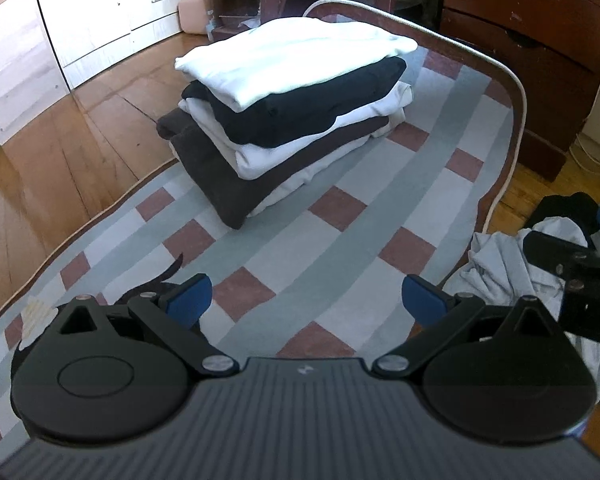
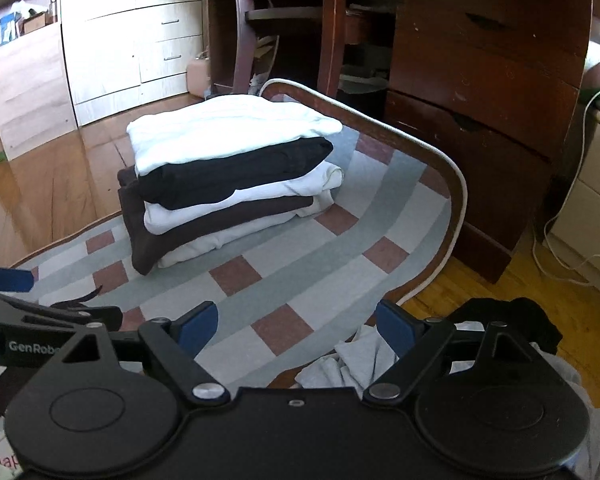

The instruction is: Fold clothes

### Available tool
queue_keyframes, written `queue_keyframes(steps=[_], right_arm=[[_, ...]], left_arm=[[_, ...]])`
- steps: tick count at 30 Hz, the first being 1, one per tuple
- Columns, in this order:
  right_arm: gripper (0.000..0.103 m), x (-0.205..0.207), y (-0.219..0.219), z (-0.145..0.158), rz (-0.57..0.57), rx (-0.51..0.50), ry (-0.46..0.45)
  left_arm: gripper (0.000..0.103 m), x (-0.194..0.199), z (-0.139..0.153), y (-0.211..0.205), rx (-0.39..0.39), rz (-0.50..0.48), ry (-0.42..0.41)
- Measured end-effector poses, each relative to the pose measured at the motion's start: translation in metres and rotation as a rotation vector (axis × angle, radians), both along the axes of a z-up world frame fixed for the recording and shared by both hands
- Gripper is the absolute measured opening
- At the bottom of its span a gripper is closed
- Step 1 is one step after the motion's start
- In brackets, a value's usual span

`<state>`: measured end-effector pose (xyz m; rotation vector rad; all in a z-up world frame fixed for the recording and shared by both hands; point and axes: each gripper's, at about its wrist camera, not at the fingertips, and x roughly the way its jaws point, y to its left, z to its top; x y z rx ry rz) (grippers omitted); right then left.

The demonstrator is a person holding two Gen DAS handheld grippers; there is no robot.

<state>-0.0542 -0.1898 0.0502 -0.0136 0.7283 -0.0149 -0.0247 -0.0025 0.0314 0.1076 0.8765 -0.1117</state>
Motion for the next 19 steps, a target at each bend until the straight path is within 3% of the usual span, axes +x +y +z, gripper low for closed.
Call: queue_keyframes(steps=[19], right_arm=[[0.091, 0.005, 0.010, -0.012, 0.027, -0.020, 0.042]], left_arm=[[0.103, 0.002, -0.007, 0.005, -0.016, 0.021, -0.004]])
